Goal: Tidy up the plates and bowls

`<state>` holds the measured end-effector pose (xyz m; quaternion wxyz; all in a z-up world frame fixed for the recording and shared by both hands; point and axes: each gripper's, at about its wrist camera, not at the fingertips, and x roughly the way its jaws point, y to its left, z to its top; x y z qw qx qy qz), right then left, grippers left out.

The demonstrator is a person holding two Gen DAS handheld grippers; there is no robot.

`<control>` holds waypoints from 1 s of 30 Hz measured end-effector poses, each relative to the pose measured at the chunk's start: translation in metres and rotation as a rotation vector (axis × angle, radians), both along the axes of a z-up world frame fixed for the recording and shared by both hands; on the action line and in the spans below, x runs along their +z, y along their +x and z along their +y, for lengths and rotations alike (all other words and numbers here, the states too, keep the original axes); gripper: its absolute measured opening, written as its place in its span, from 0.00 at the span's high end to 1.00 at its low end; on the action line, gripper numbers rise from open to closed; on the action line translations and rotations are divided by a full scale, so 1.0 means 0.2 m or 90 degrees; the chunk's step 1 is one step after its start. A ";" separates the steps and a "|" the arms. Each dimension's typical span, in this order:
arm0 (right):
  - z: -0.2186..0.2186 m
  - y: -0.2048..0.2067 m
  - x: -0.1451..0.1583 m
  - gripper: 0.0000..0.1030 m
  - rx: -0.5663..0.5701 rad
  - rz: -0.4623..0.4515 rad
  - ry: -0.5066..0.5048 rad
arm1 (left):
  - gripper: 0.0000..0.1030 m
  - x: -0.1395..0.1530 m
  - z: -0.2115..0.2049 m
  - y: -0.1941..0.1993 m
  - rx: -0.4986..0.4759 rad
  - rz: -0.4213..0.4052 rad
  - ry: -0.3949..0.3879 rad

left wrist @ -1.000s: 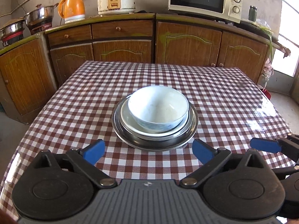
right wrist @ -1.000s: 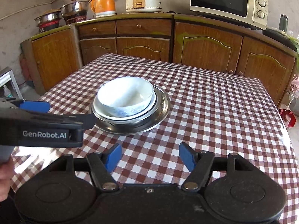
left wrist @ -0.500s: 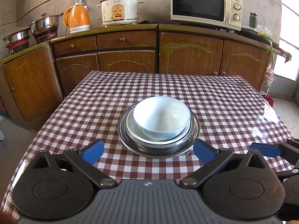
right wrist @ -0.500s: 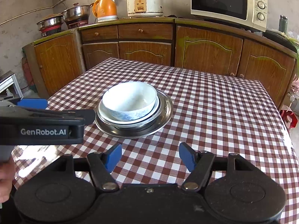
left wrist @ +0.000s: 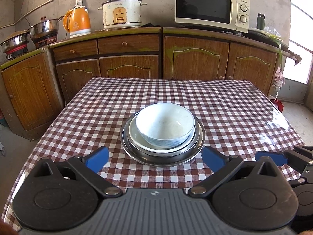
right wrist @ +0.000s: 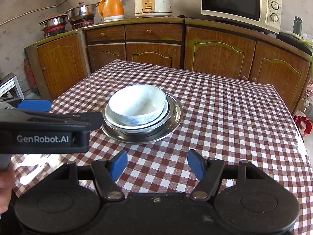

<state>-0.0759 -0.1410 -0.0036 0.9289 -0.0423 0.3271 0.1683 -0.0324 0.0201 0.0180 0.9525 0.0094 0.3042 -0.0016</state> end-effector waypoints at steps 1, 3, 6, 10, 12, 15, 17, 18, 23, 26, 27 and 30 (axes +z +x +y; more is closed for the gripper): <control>0.00 0.00 0.00 0.22 0.000 0.000 0.000 | 0.00 0.00 0.00 0.00 0.001 -0.001 0.000; 0.00 0.00 0.00 0.22 0.000 0.000 -0.001 | 0.00 0.00 0.00 0.00 0.001 -0.001 0.001; -0.01 0.01 0.00 0.22 -0.003 0.002 0.001 | 0.00 0.00 0.00 0.00 0.001 0.000 0.001; -0.01 0.02 -0.01 0.22 -0.004 0.005 0.001 | 0.00 0.00 0.00 0.00 0.000 0.000 -0.001; -0.01 0.02 -0.01 0.22 -0.003 0.006 0.001 | 0.00 0.00 0.00 0.01 0.000 0.001 0.000; -0.01 0.03 -0.01 0.22 -0.001 0.009 0.001 | 0.00 -0.01 0.00 0.01 0.000 0.003 0.000; -0.01 0.03 -0.02 0.22 -0.001 0.010 0.000 | 0.00 -0.01 0.00 0.01 0.000 0.004 -0.001; -0.01 0.03 -0.02 0.22 -0.001 0.011 -0.001 | 0.00 -0.01 0.00 0.01 0.000 0.005 -0.002; -0.01 0.04 -0.02 0.22 -0.002 0.014 -0.001 | 0.00 -0.01 0.00 0.02 0.002 0.009 -0.001; -0.01 0.04 -0.03 0.22 -0.002 0.017 0.000 | 0.00 -0.02 0.01 0.02 0.002 0.010 -0.004; -0.01 0.04 -0.03 0.22 -0.003 0.017 0.000 | 0.00 -0.02 0.01 0.02 0.002 0.009 -0.004; -0.01 0.04 -0.03 0.22 -0.002 0.017 0.000 | 0.00 -0.01 0.01 0.02 0.004 0.007 -0.004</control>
